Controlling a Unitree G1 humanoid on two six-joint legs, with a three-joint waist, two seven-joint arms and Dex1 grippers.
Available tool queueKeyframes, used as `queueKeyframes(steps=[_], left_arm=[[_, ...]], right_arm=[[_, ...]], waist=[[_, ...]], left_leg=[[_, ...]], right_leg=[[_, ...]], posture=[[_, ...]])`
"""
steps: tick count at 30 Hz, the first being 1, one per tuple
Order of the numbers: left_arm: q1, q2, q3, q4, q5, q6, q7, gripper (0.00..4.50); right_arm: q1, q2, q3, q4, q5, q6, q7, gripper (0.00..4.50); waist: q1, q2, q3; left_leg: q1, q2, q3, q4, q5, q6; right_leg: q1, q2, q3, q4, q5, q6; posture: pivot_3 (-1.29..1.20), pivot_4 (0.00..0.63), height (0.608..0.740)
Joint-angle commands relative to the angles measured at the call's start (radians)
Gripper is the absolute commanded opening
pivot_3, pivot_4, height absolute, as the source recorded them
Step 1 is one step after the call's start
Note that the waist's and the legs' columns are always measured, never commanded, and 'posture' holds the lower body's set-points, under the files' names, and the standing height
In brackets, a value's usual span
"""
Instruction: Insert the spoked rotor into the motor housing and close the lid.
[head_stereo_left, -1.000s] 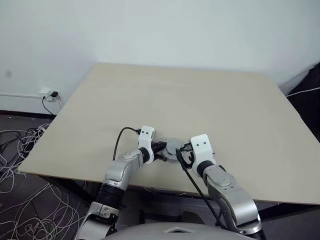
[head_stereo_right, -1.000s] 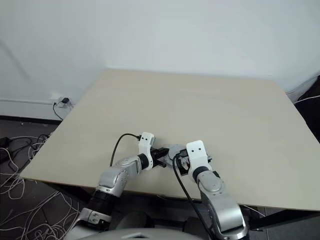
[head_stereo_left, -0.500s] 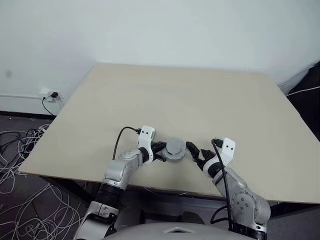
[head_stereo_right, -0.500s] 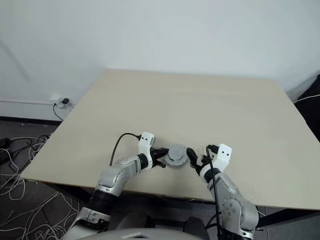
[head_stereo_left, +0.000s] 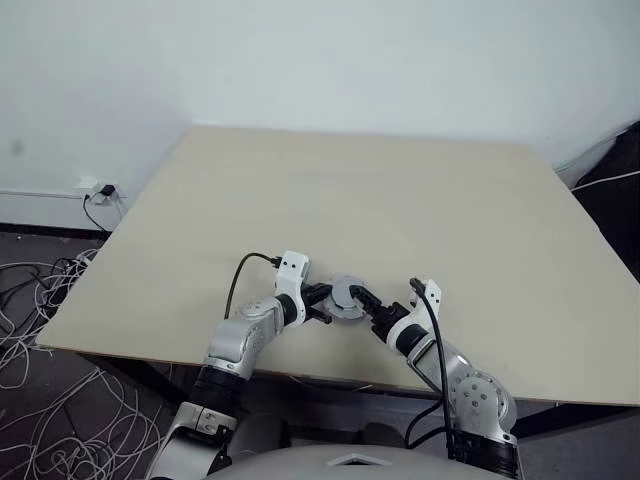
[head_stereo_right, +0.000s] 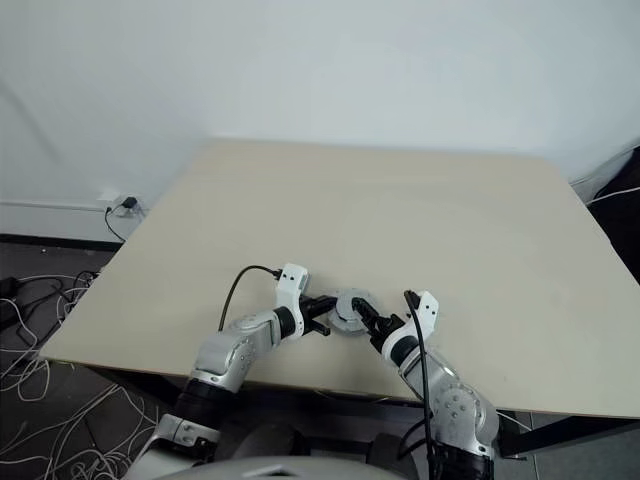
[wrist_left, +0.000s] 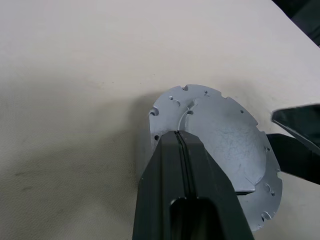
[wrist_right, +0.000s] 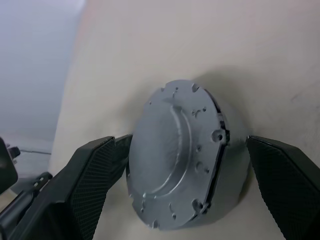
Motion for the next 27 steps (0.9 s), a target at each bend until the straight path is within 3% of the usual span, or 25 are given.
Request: queueKeyframes(steps=[1,15,27], left_arm=[[-0.004,-0.008,-0.022,0.004,0.006,0.018,-0.003,0.00],[-0.003,-0.013,-0.023,0.002,0.008,0.016,-0.007,0.00],[0.001,-0.011,-0.025,-0.001,0.015,0.021,-0.010,0.00]], right_arm=[[-0.044,0.024,0.010,0.013,0.028,-0.017,0.022,4.47],[-0.064,0.000,-0.029,0.124,0.074,0.070,0.032,4.47],[-0.072,-0.021,-0.083,0.171,0.258,0.241,0.112,4.47]], waist=[[-0.001,0.000,0.000],[-0.004,0.000,-0.001],[-0.017,0.000,-0.001]], left_leg=[[0.000,0.000,0.000,0.000,0.000,0.000],[0.000,0.000,0.000,0.000,0.000,0.000],[0.000,0.000,0.000,-0.002,0.000,0.000]], right_leg=[[0.000,0.000,0.000,0.000,0.000,0.000],[0.000,0.000,0.001,0.000,0.000,0.000],[-0.001,0.000,0.001,0.000,-0.001,-0.002]], posture=[[0.00,0.000,0.740],[0.00,0.000,0.740],[0.00,0.000,0.740]])
